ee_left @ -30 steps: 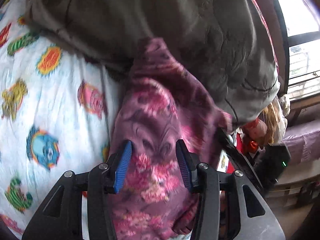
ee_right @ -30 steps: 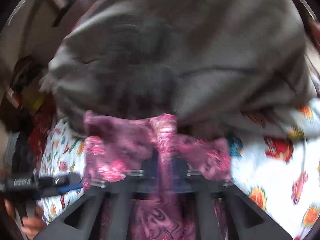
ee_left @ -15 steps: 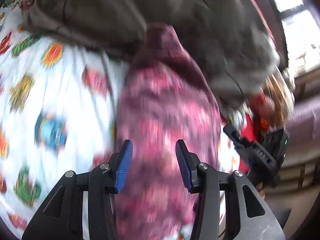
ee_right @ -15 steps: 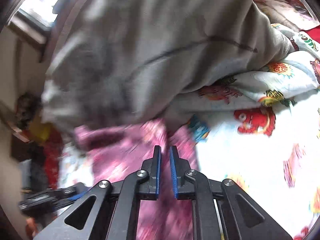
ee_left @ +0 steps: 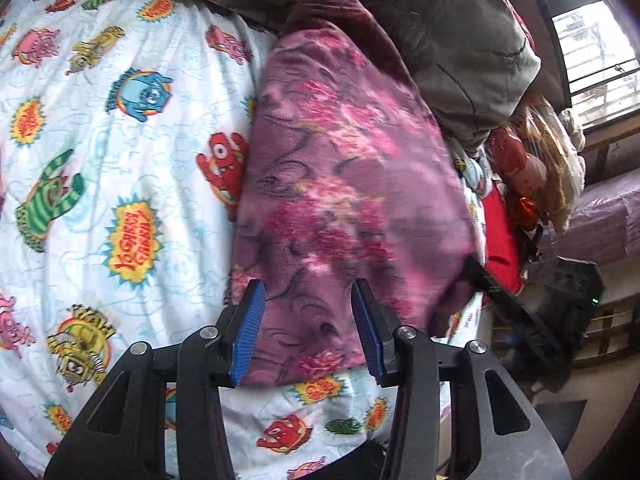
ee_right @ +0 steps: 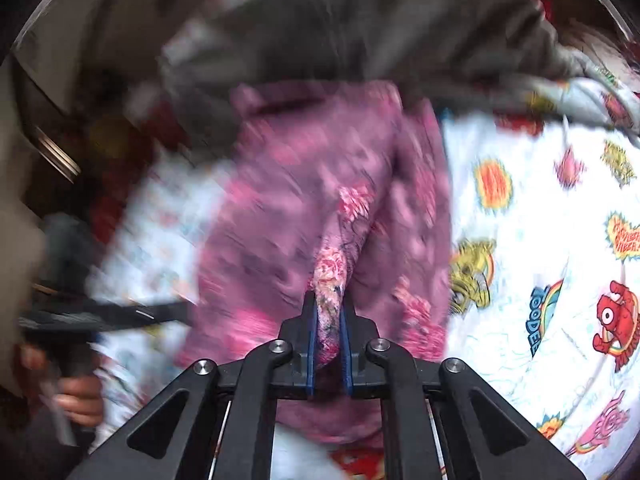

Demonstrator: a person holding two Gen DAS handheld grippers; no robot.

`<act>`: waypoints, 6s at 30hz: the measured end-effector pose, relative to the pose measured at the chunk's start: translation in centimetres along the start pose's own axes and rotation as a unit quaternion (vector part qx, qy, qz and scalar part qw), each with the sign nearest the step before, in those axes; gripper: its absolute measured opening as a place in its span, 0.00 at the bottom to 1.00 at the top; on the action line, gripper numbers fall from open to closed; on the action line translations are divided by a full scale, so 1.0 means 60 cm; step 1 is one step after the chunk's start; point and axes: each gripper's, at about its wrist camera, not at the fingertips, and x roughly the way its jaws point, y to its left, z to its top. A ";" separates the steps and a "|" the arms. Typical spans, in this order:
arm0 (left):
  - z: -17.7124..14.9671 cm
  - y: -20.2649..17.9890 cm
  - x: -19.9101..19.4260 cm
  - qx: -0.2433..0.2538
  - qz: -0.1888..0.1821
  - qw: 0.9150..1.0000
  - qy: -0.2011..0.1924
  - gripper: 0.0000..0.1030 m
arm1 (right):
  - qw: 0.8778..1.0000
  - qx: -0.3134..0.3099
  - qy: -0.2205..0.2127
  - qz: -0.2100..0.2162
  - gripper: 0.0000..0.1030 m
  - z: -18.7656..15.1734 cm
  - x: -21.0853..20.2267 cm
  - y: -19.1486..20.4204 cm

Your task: Fold small clothes

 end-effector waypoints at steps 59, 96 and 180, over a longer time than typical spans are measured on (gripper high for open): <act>0.182 -0.024 0.036 0.004 0.030 0.998 -0.056 0.51 | 0.995 0.071 -0.033 -0.053 0.09 0.176 0.124 -0.085; -0.006 -0.055 0.047 0.072 0.183 0.977 -0.077 0.59 | 0.984 -0.084 0.028 -0.157 0.38 -0.041 0.079 -0.046; 0.029 0.025 -0.050 0.043 0.105 0.988 -0.103 0.38 | 0.995 -0.069 0.022 -0.070 0.34 -0.015 0.122 0.068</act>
